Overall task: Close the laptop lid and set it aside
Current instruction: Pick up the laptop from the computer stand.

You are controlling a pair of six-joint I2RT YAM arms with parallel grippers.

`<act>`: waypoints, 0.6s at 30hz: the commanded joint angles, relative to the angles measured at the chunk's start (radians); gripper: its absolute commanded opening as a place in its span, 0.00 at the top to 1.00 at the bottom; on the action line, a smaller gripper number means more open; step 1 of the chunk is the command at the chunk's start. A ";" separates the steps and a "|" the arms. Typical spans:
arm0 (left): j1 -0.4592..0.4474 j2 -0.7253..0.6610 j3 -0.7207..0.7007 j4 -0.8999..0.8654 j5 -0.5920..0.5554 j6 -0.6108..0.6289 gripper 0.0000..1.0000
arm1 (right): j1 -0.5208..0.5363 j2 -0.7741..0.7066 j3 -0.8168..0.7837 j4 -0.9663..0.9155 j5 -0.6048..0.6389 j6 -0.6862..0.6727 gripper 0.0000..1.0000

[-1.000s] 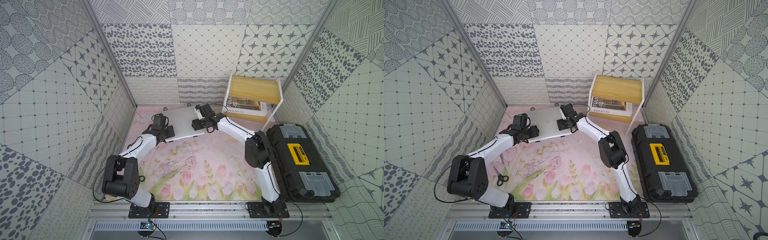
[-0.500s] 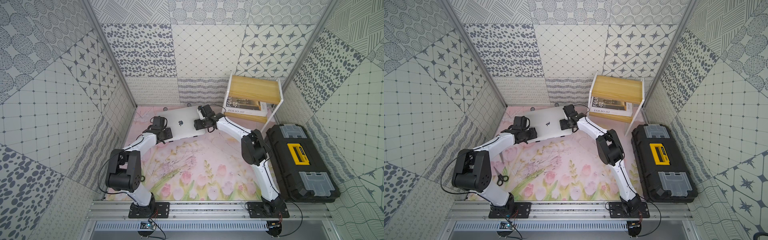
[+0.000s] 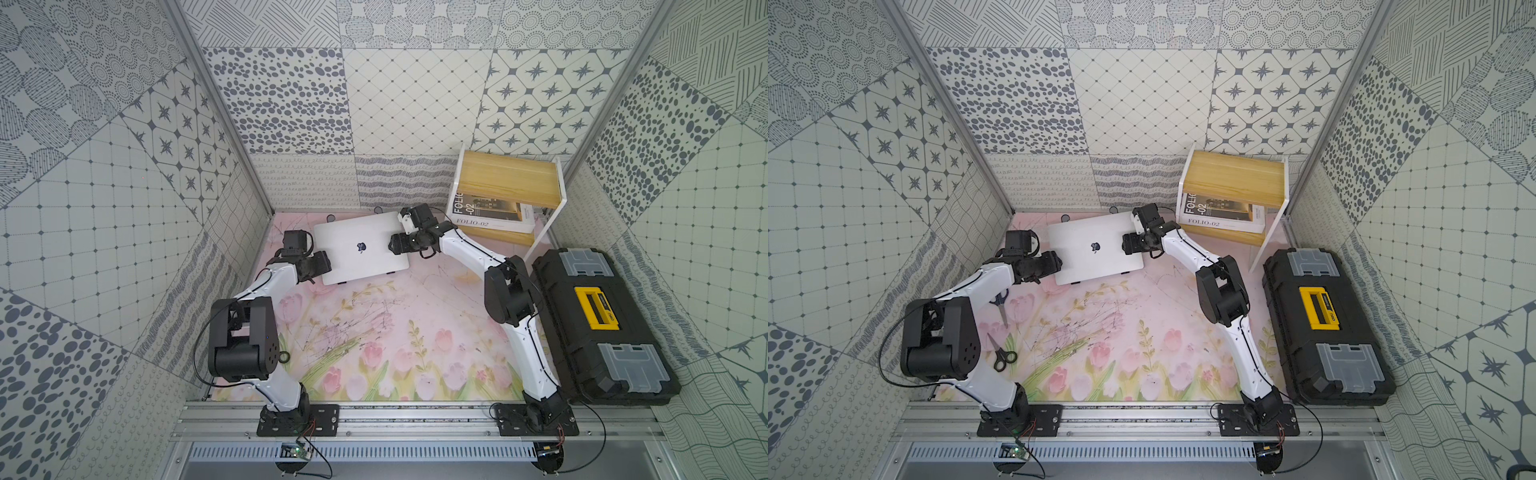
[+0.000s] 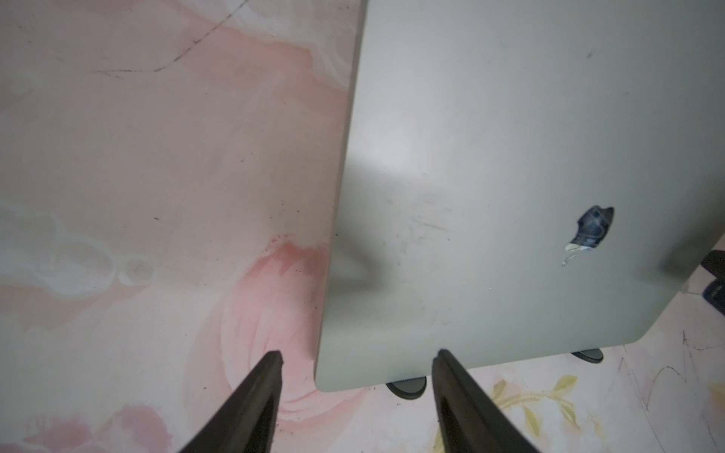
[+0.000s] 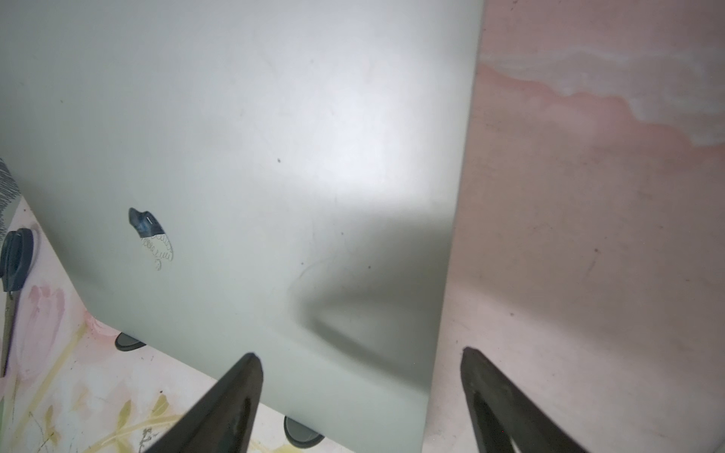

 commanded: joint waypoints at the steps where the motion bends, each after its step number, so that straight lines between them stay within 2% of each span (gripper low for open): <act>1: 0.057 0.030 0.004 0.052 0.275 0.059 0.35 | -0.005 0.036 0.026 0.045 -0.039 0.014 0.16; 5: 0.066 0.076 0.026 0.067 0.357 0.106 0.32 | -0.007 0.053 0.035 0.066 -0.054 0.017 0.16; 10: 0.101 0.152 0.062 0.065 0.469 0.101 0.31 | -0.015 0.079 0.049 0.085 -0.104 0.024 0.16; 18: 0.104 0.232 0.107 0.051 0.526 0.143 0.32 | -0.034 0.097 0.054 0.133 -0.230 0.041 0.19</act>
